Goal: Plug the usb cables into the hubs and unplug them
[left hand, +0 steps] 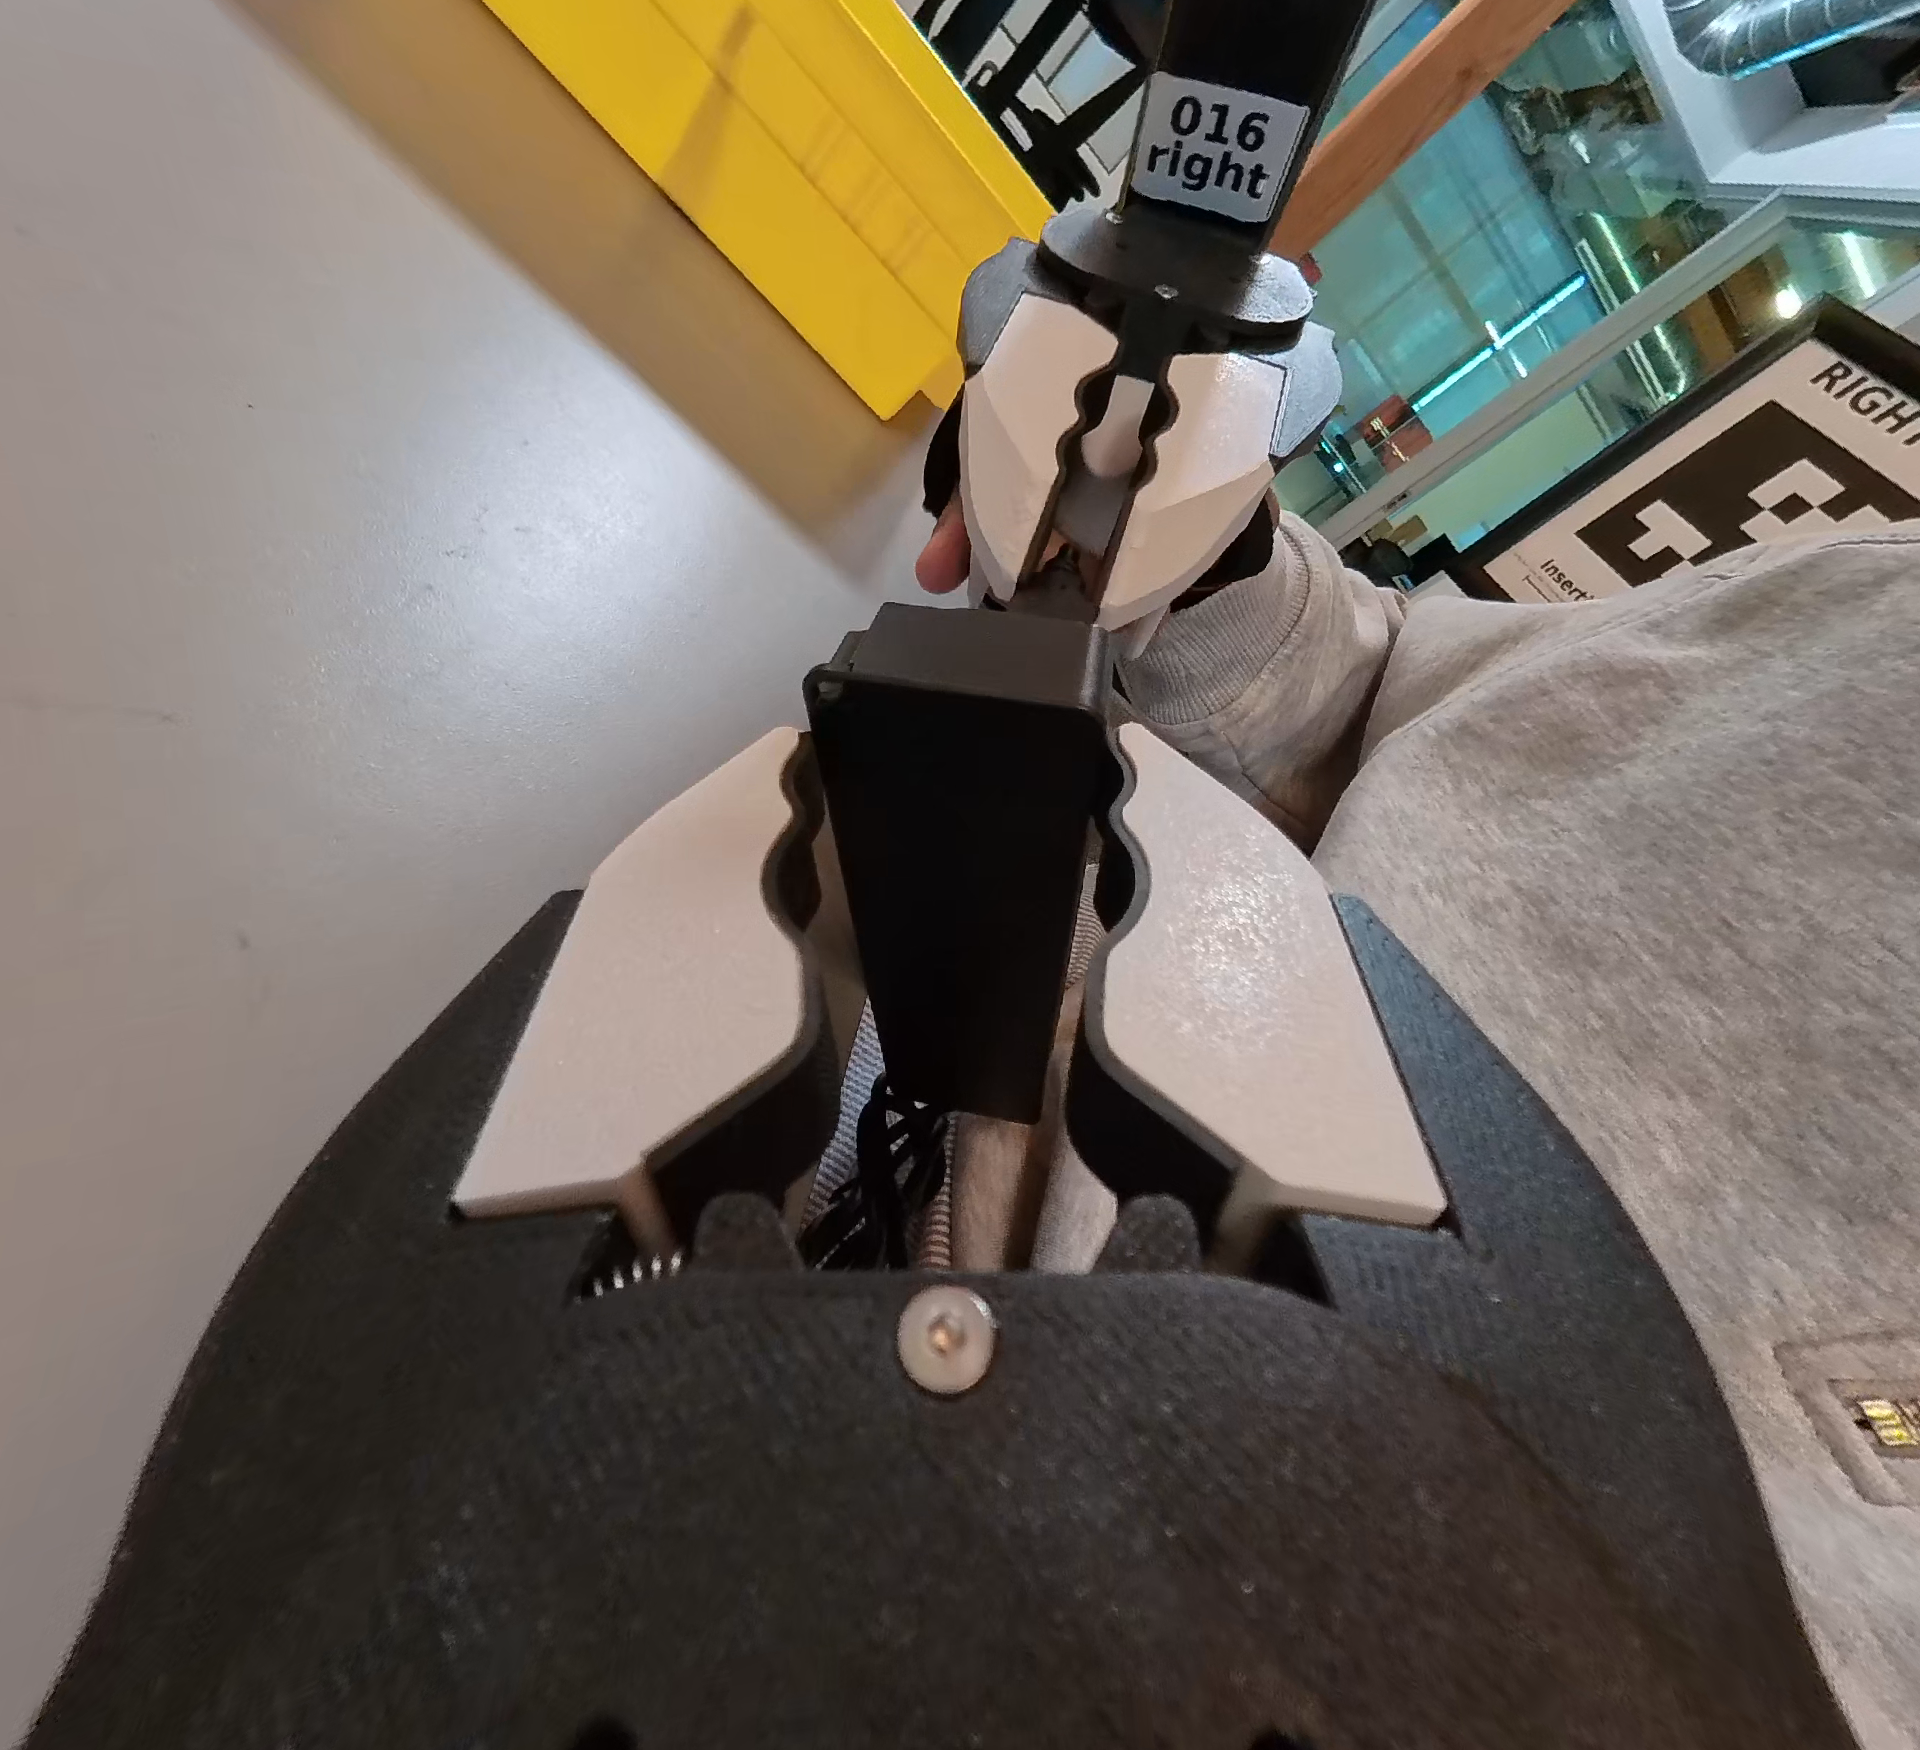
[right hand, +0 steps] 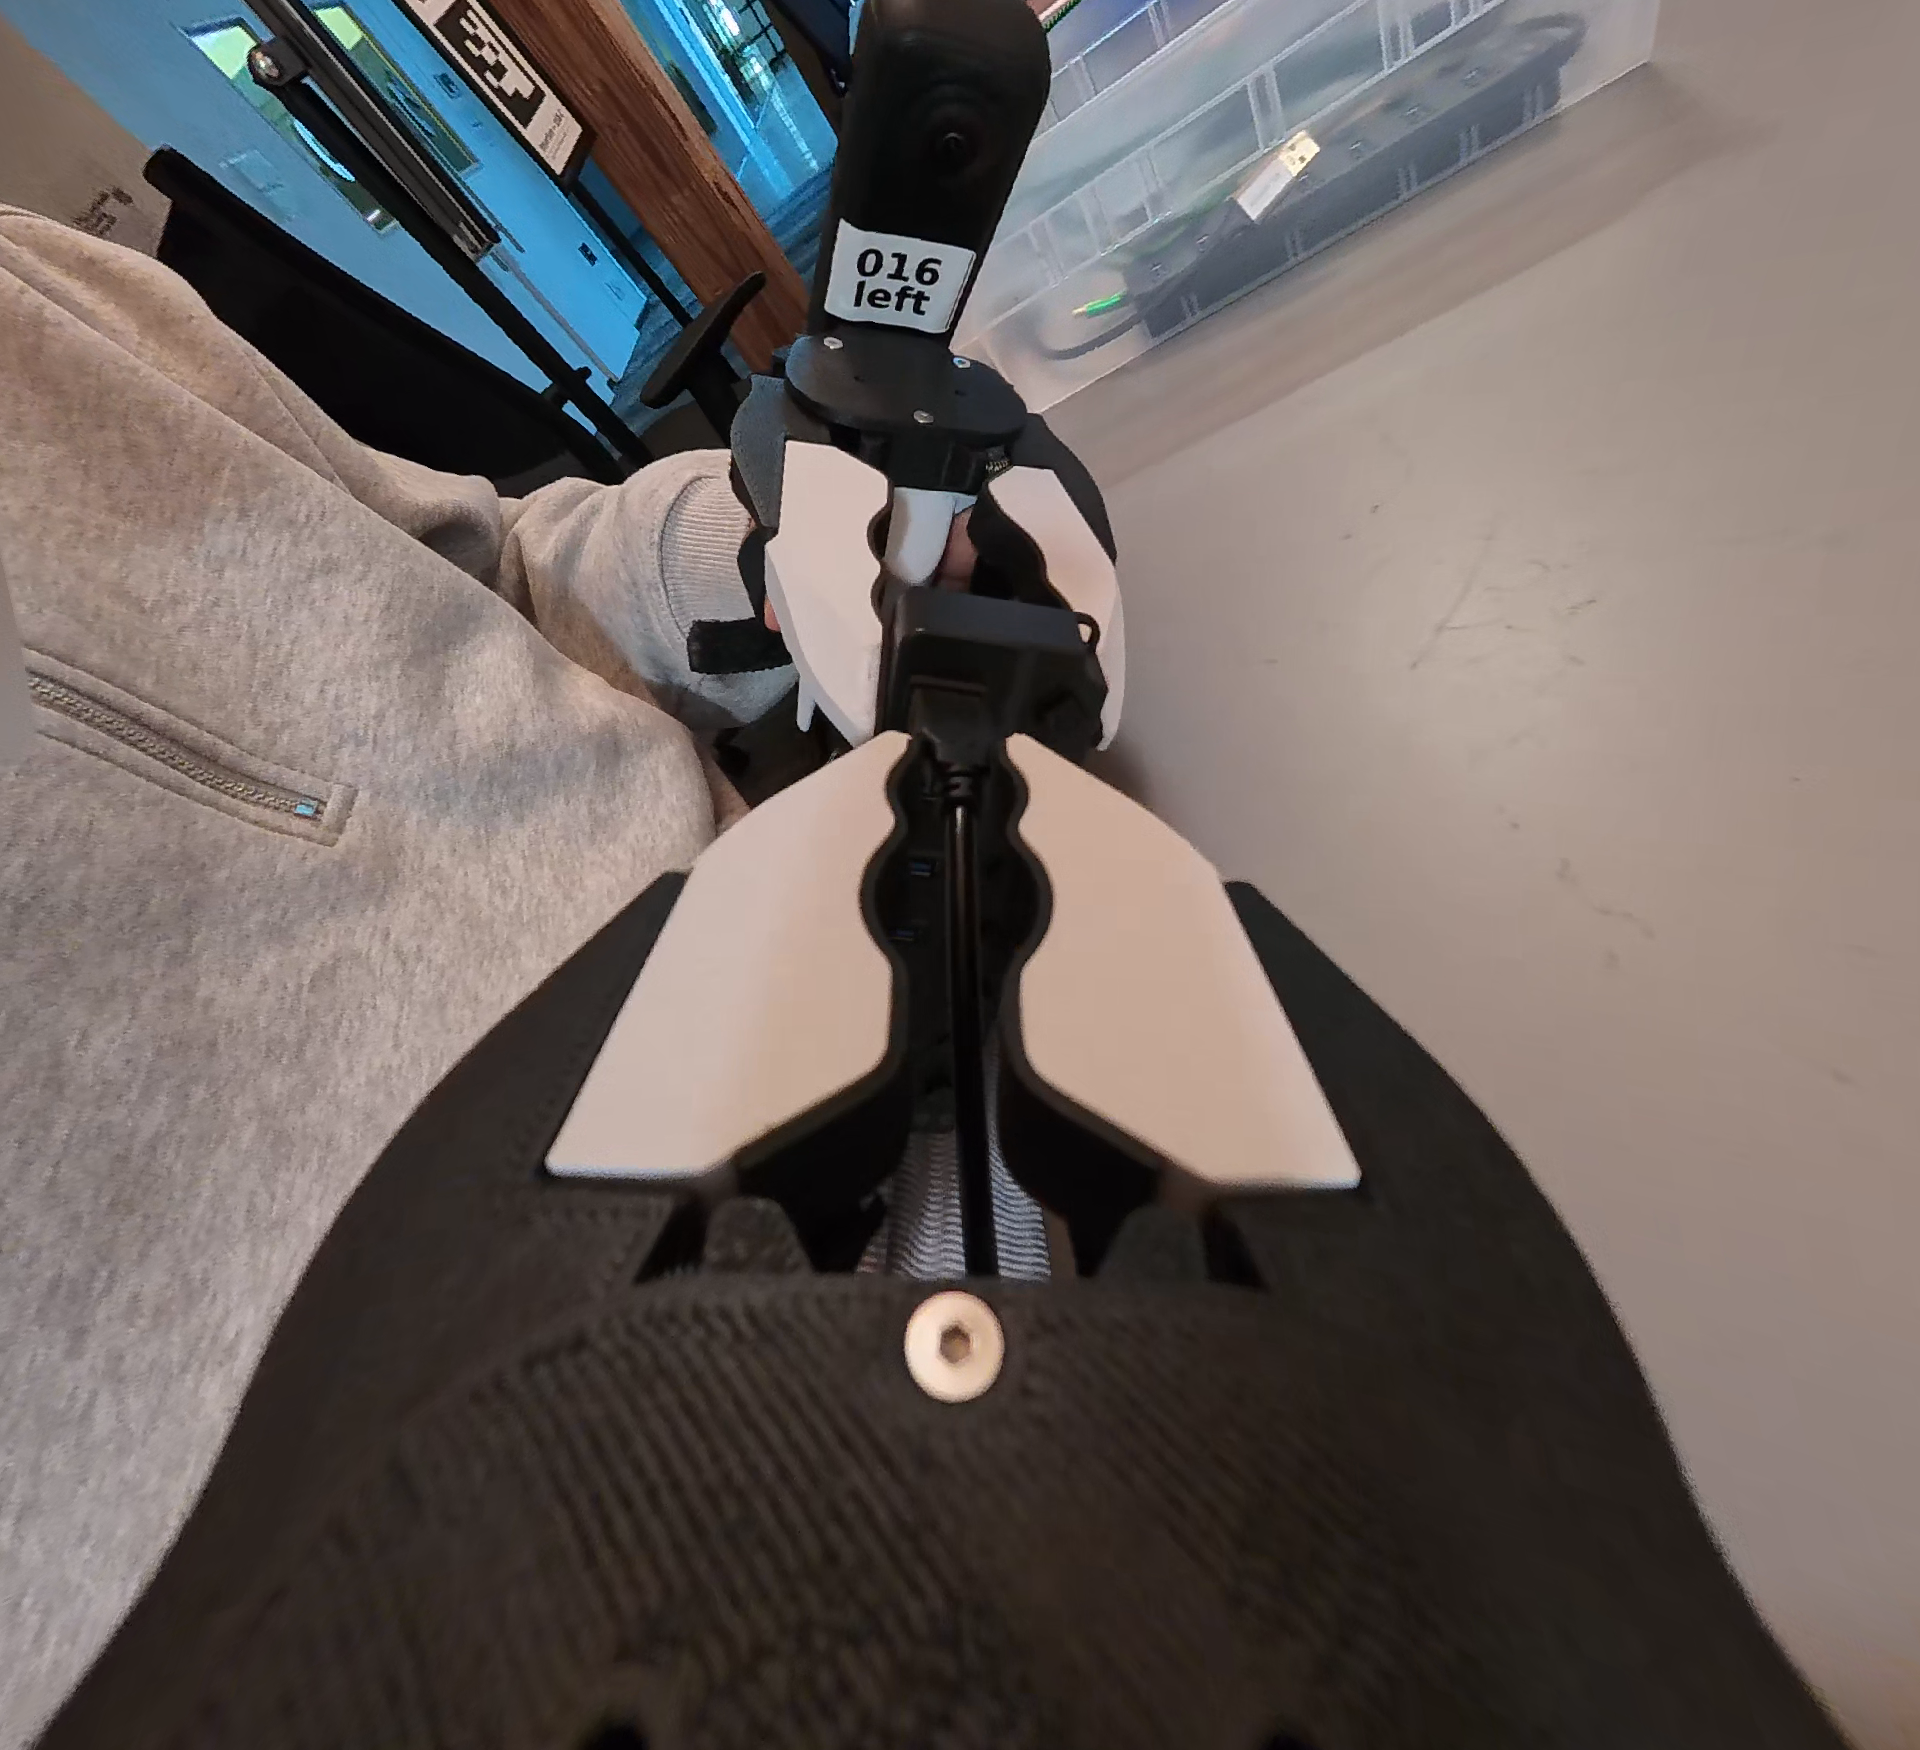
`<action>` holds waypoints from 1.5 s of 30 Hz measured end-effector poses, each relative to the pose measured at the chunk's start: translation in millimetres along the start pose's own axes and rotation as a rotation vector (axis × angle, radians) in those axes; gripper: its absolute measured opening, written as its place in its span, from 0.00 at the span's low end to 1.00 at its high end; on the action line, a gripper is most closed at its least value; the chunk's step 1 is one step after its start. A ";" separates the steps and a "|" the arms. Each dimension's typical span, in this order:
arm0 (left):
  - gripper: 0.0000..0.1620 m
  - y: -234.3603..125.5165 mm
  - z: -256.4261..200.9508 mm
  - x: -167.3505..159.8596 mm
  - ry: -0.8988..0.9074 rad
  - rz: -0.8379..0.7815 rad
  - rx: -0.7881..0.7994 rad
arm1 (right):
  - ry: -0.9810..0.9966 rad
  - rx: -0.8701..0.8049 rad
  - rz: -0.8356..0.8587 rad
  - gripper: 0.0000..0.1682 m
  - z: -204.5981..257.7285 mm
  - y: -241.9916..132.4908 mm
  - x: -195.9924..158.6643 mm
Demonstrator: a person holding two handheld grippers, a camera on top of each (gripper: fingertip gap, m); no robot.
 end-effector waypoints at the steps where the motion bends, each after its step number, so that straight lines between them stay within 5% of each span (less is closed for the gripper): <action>1: 0.32 -0.1 0.2 0.1 -0.001 -0.001 0.001 | 0.001 0.001 0.001 0.08 -0.1 0.3 -0.2; 45: 0.32 5.4 -3.9 -9.2 0.000 0.144 0.080 | 0.048 0.038 0.076 0.07 5.7 5.0 -10.9</action>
Point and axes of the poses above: each gripper's, where its closed fingertips meet, y out along the fingers, x out of its top, z = x × y across the jaws, the point moved 4 cm from there along -y, back along the fingers, and after that the axes turned 1 degree about -x, right-handed, at the moved point
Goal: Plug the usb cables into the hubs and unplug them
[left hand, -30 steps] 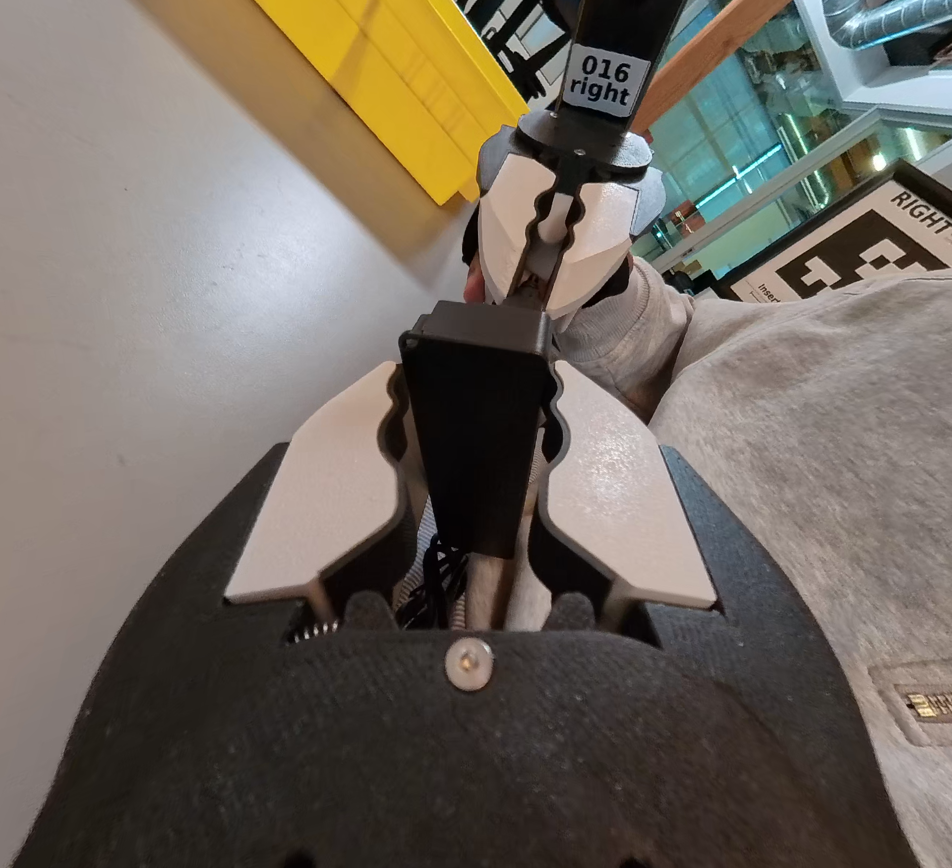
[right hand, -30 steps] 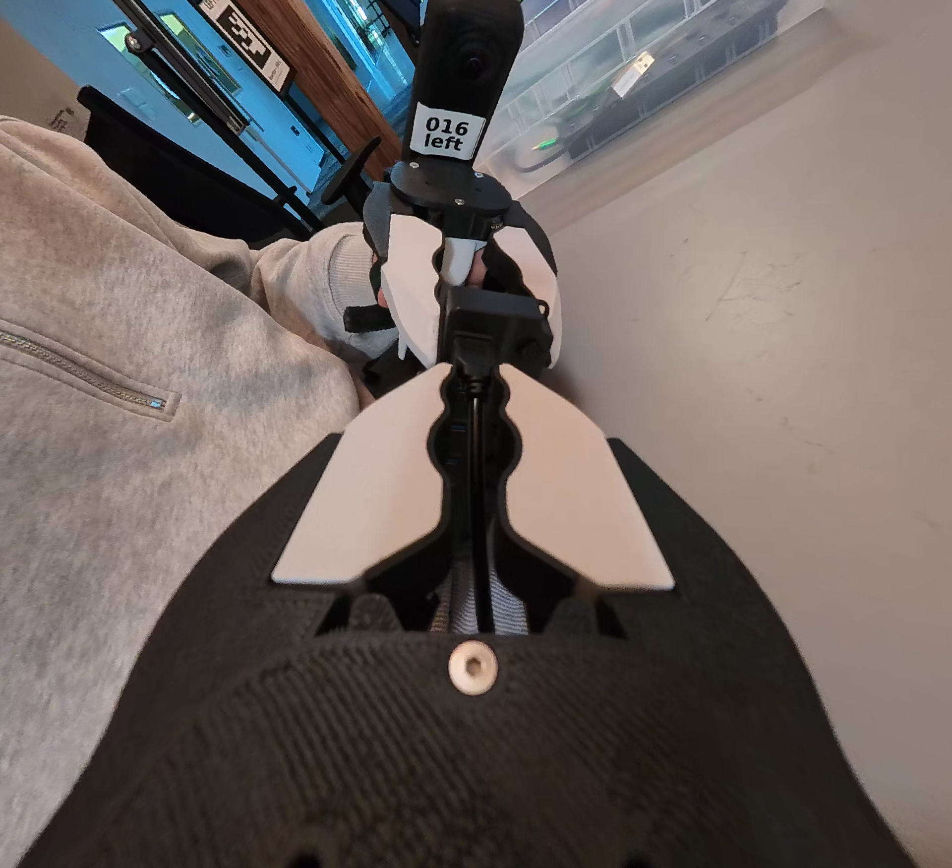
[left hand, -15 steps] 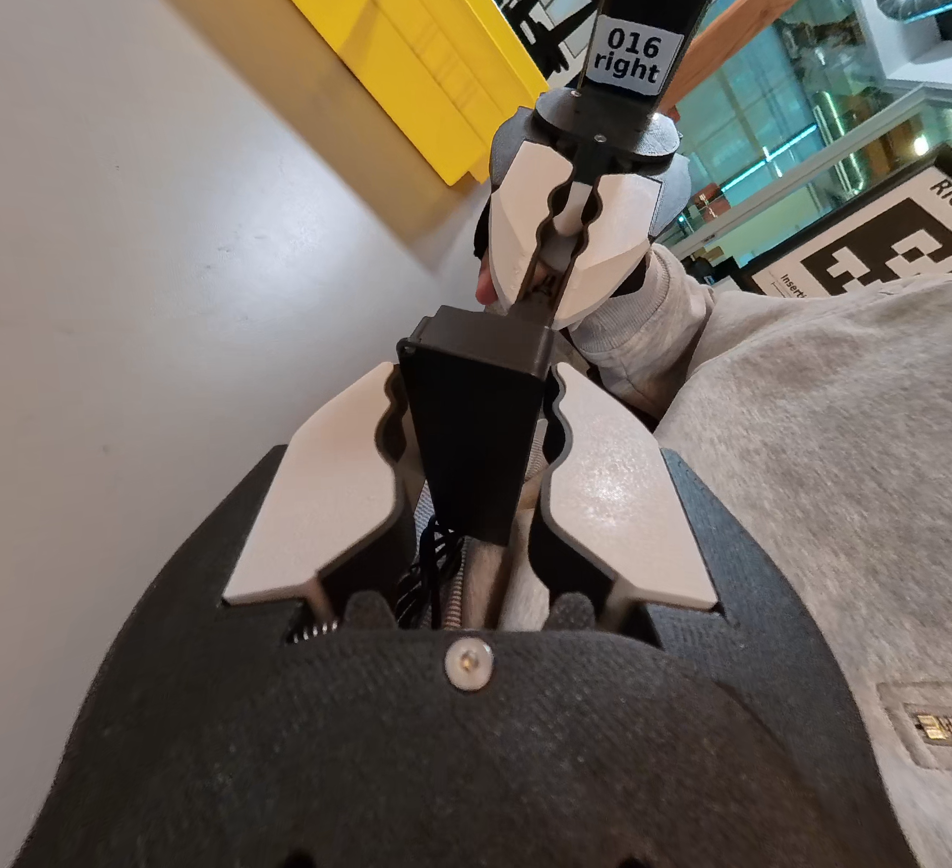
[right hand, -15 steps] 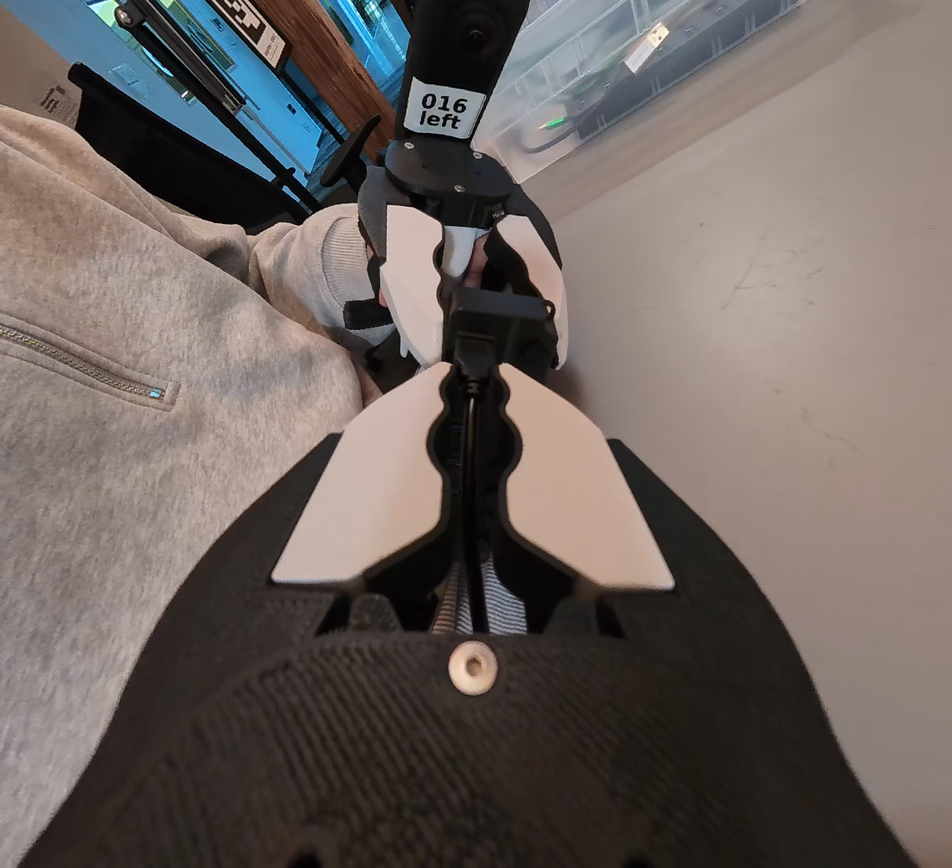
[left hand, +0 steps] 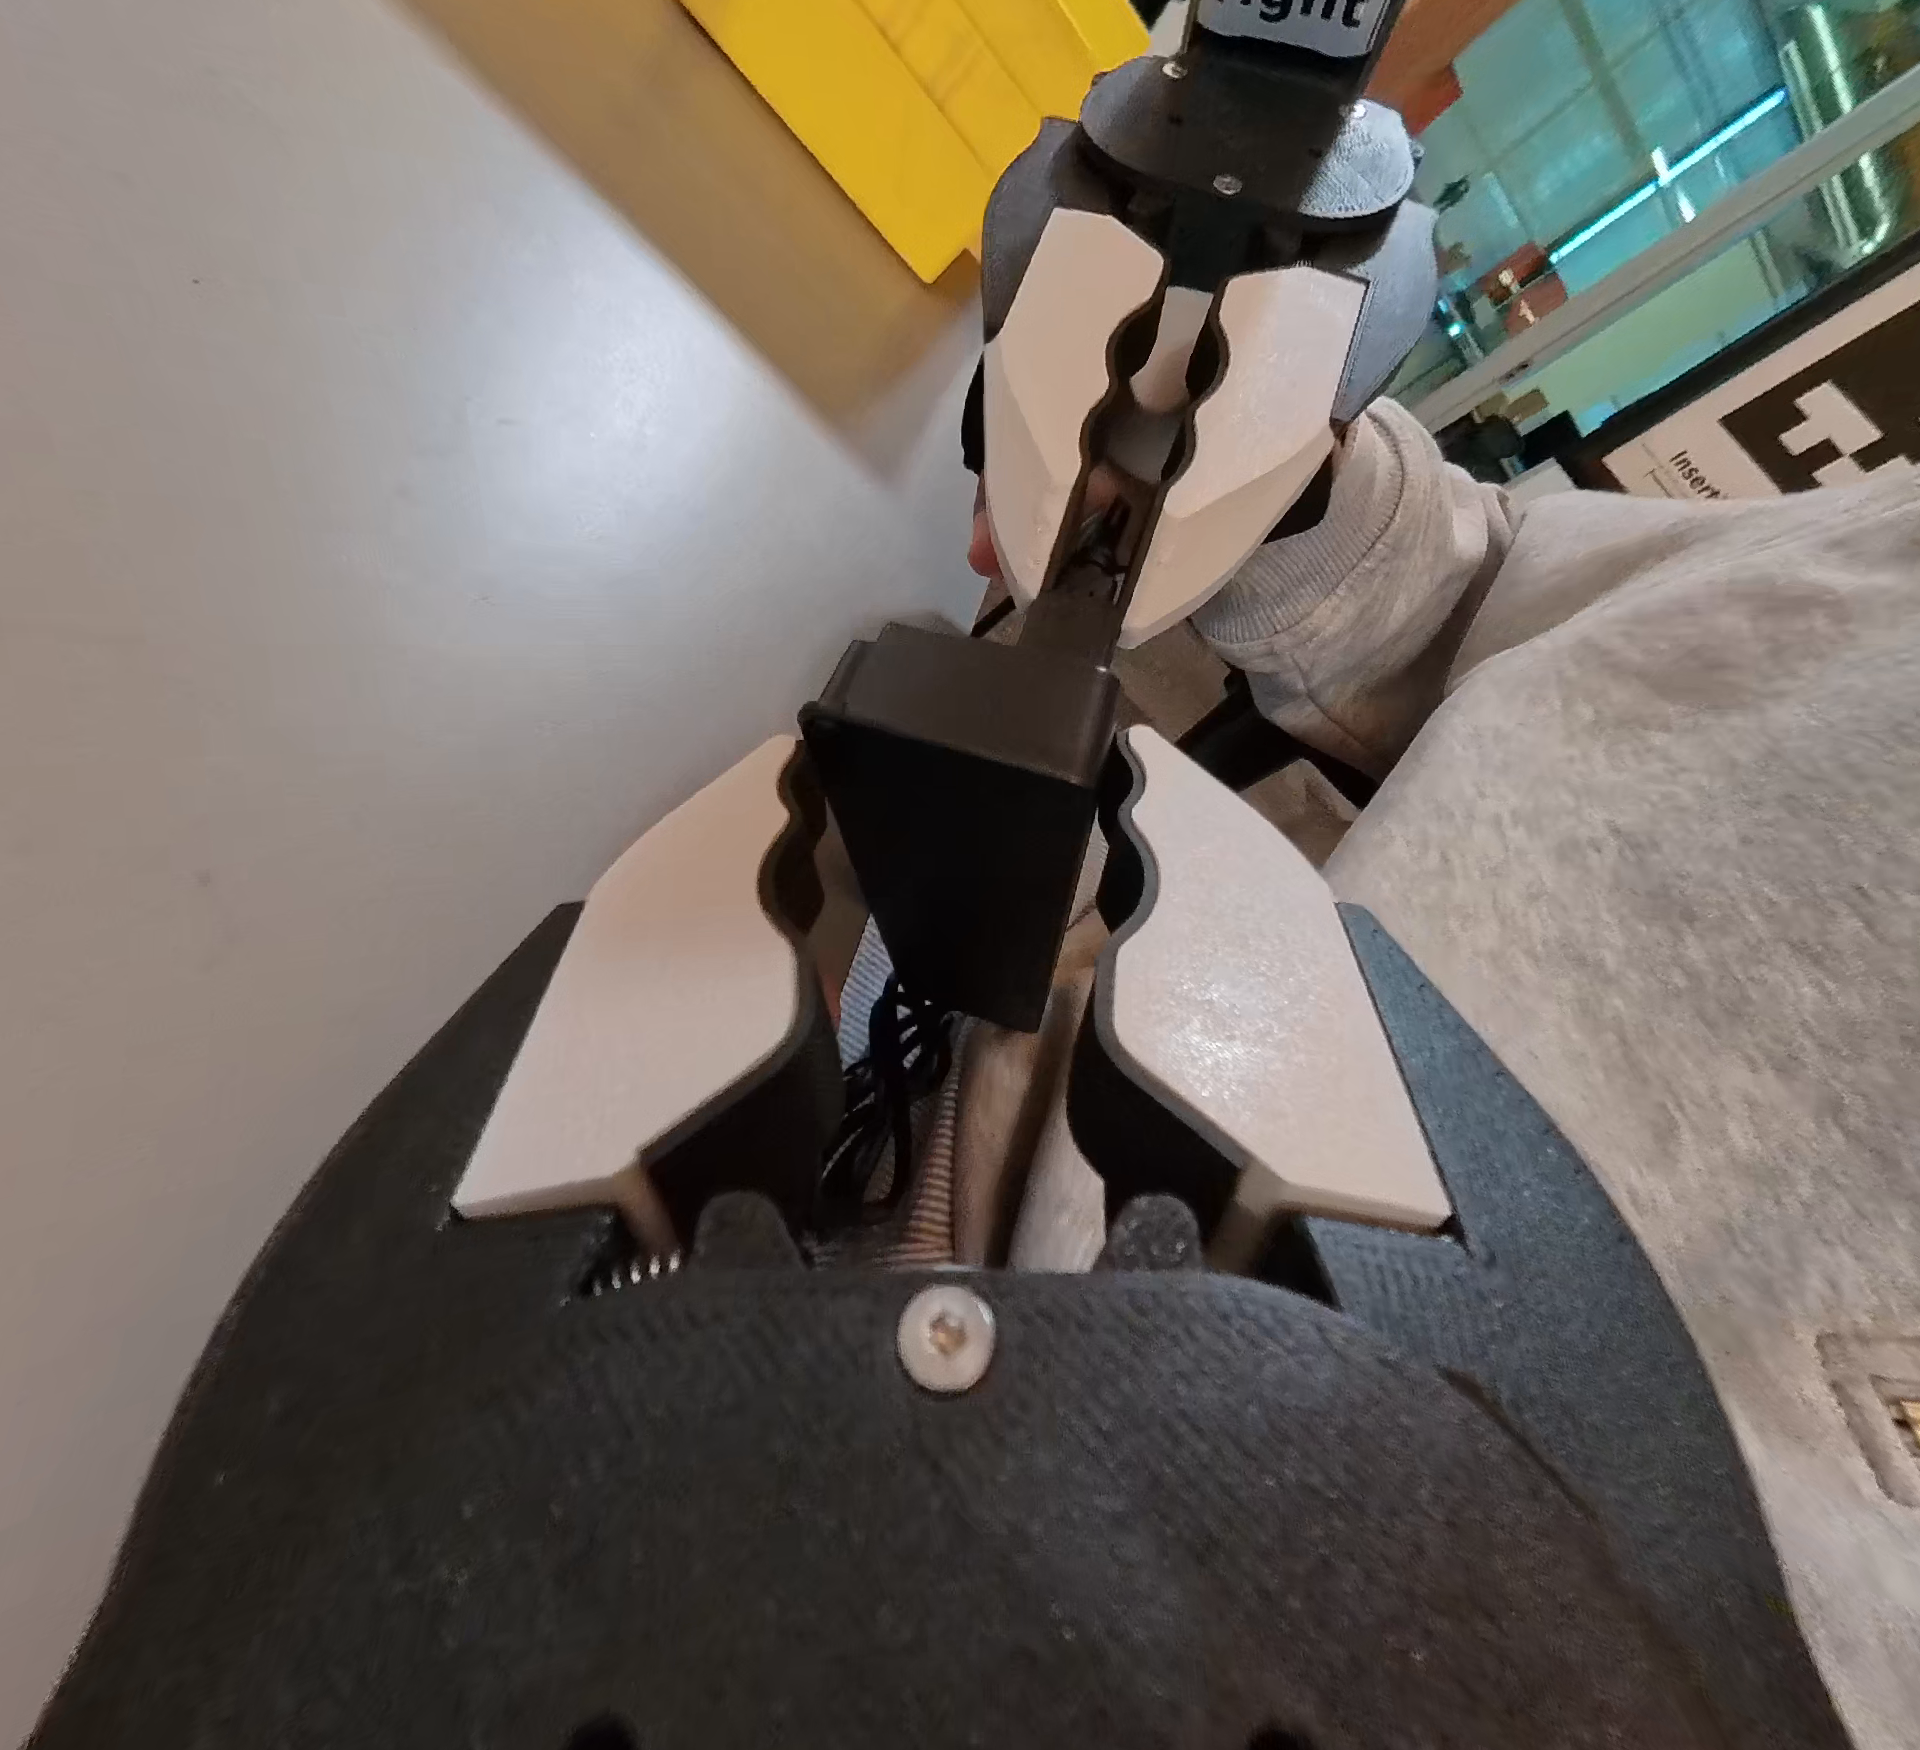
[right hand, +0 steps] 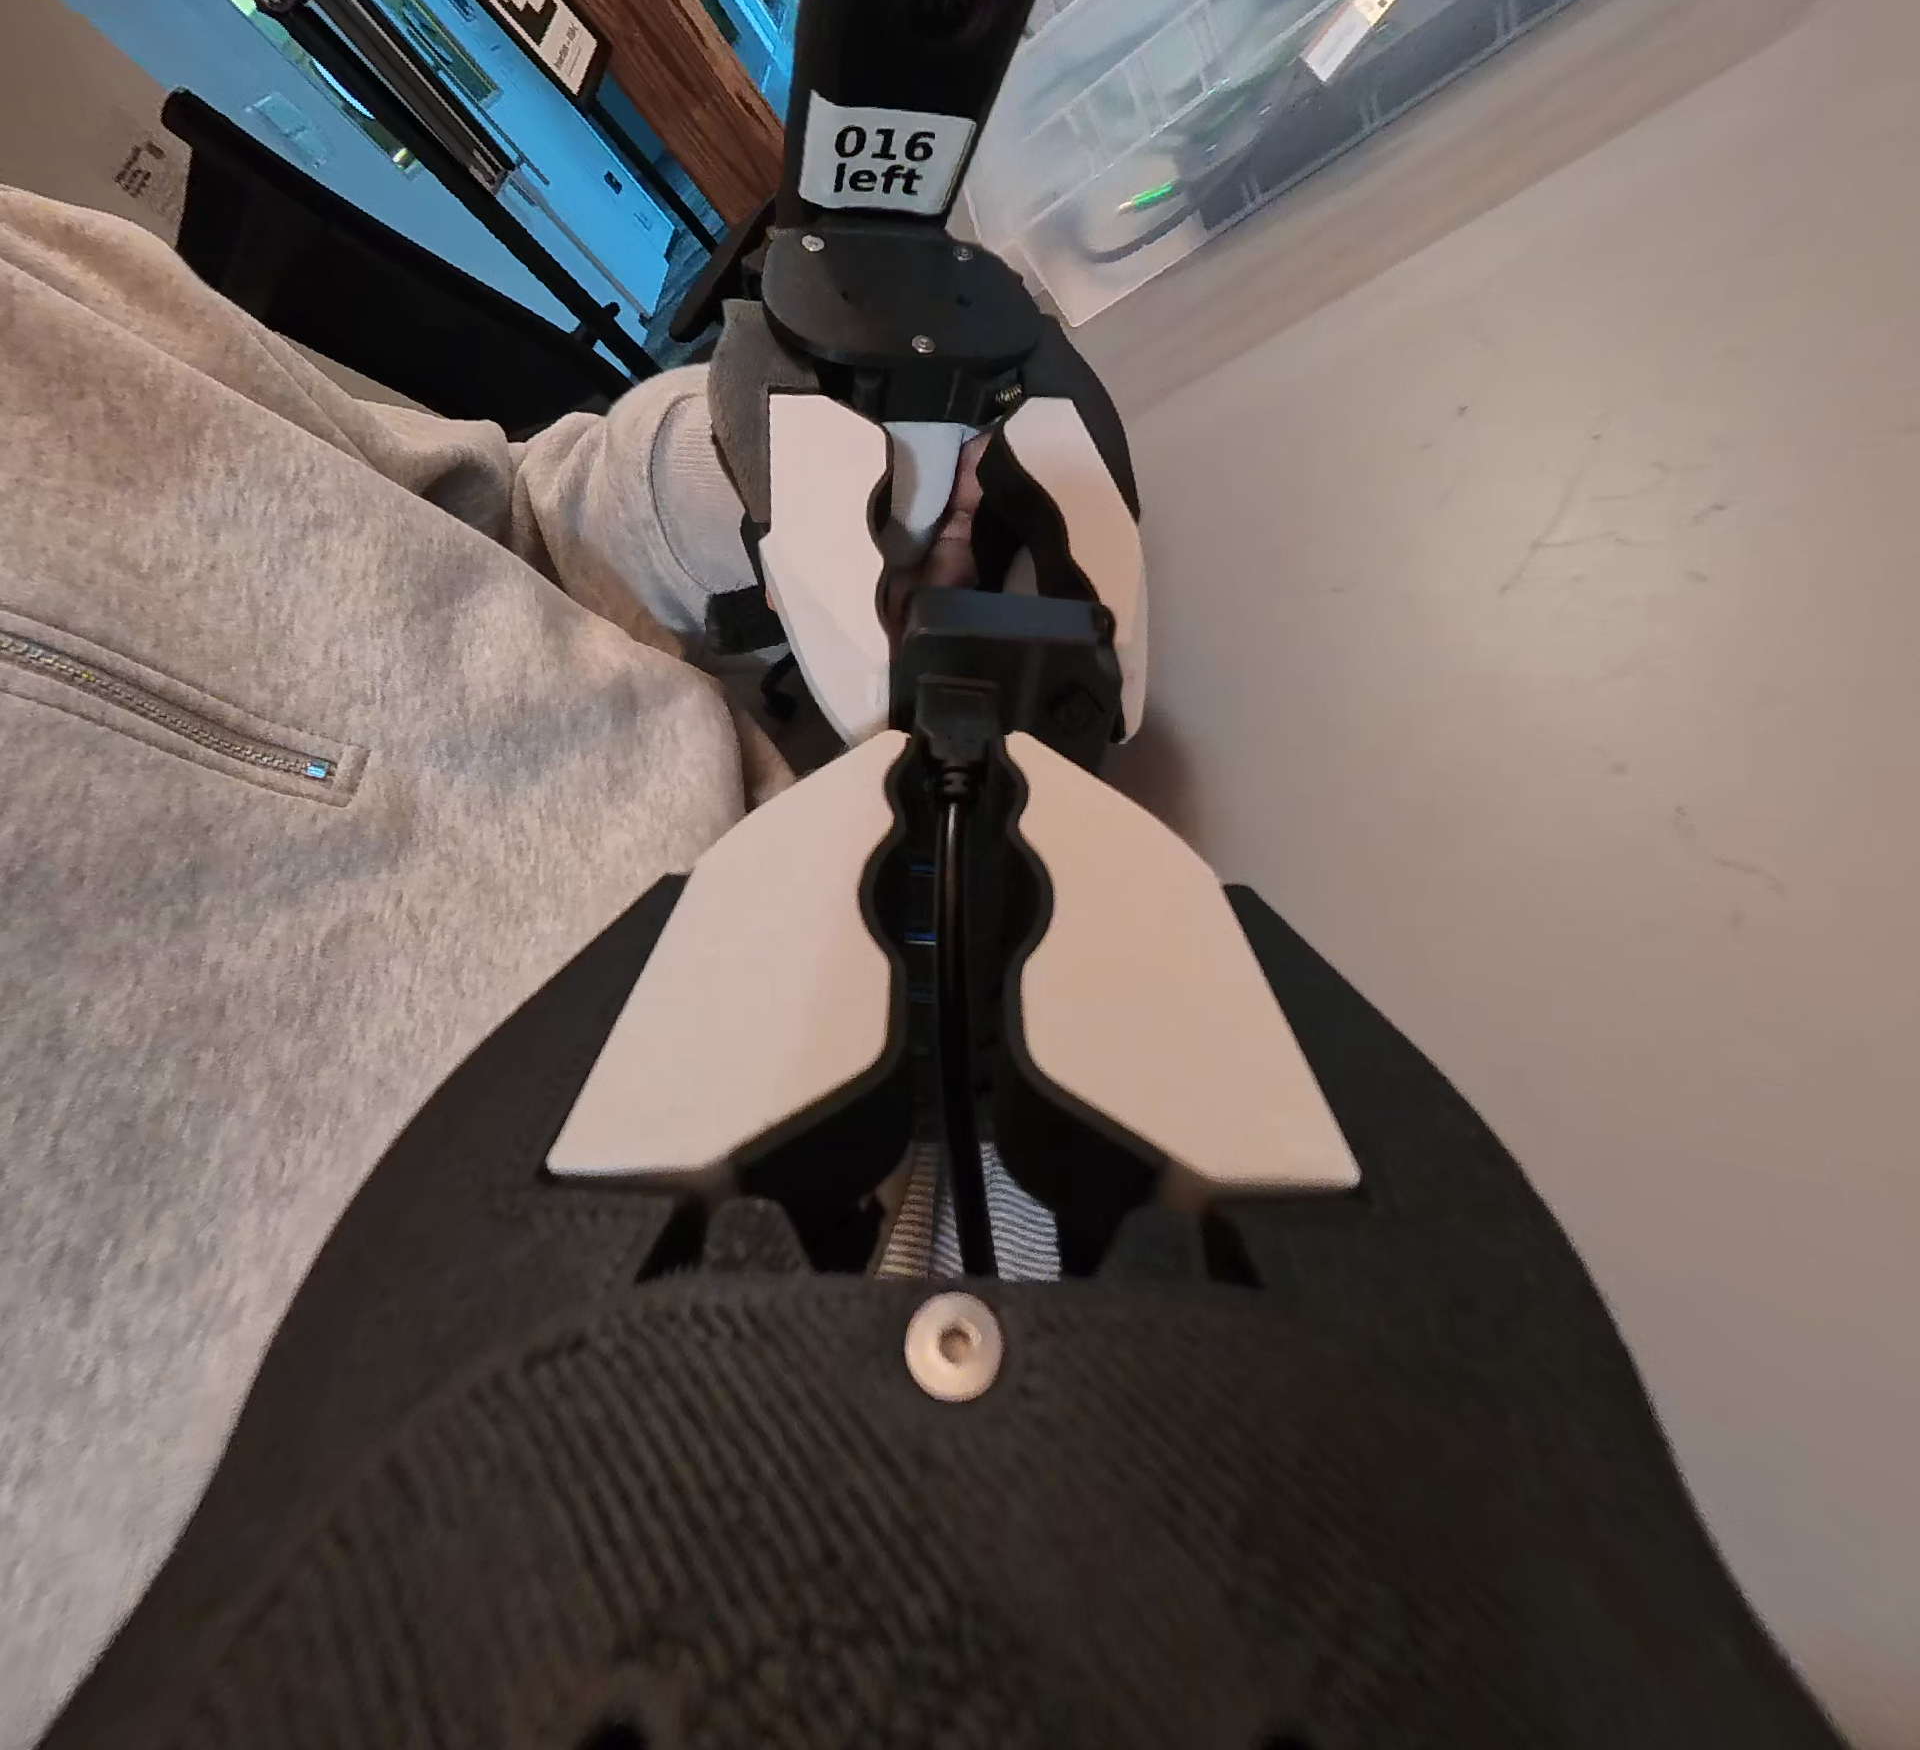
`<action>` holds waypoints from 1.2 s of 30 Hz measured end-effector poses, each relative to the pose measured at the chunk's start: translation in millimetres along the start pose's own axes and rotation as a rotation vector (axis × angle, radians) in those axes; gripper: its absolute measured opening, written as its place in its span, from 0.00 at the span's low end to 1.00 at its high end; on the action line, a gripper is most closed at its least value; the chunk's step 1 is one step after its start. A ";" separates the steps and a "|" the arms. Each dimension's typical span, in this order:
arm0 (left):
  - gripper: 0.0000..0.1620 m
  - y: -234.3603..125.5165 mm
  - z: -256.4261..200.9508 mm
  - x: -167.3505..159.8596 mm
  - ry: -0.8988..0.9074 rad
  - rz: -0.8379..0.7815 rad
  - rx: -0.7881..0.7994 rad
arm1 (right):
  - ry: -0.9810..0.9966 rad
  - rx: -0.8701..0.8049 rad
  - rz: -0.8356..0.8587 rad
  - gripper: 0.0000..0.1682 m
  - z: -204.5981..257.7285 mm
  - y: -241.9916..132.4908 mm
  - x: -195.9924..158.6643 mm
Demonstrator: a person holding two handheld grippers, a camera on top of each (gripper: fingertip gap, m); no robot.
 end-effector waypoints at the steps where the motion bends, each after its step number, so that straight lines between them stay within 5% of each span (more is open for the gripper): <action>1: 0.32 -0.1 -0.2 0.1 0.002 0.002 0.004 | 0.004 0.004 -0.003 0.07 0.0 0.1 -0.3; 17: 0.33 4.2 -1.3 -9.2 -0.015 0.025 -0.003 | -0.073 -0.049 0.044 0.08 6.7 6.8 -1.2; 22: 0.34 -1.3 -9.6 11.5 0.061 -0.166 -0.019 | -0.032 0.001 -0.073 0.07 8.9 -3.4 14.6; 27: 0.37 -15.3 -27.8 22.2 0.085 -0.339 -0.232 | 0.026 0.138 -0.166 0.07 19.6 -9.2 22.6; 36: 0.45 -18.7 -25.1 21.1 0.119 -0.342 -0.225 | 0.051 0.172 -0.236 0.06 22.5 -4.2 24.6</action>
Point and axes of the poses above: each gripper's, where its closed fingertips meet, y out along the fingers, x out of its top, z = x × y across the jaws, the point moved 4 cm from there along -y, back along the fingers, and after that the axes turned 1 degree about -x, right-handed, at the moved point
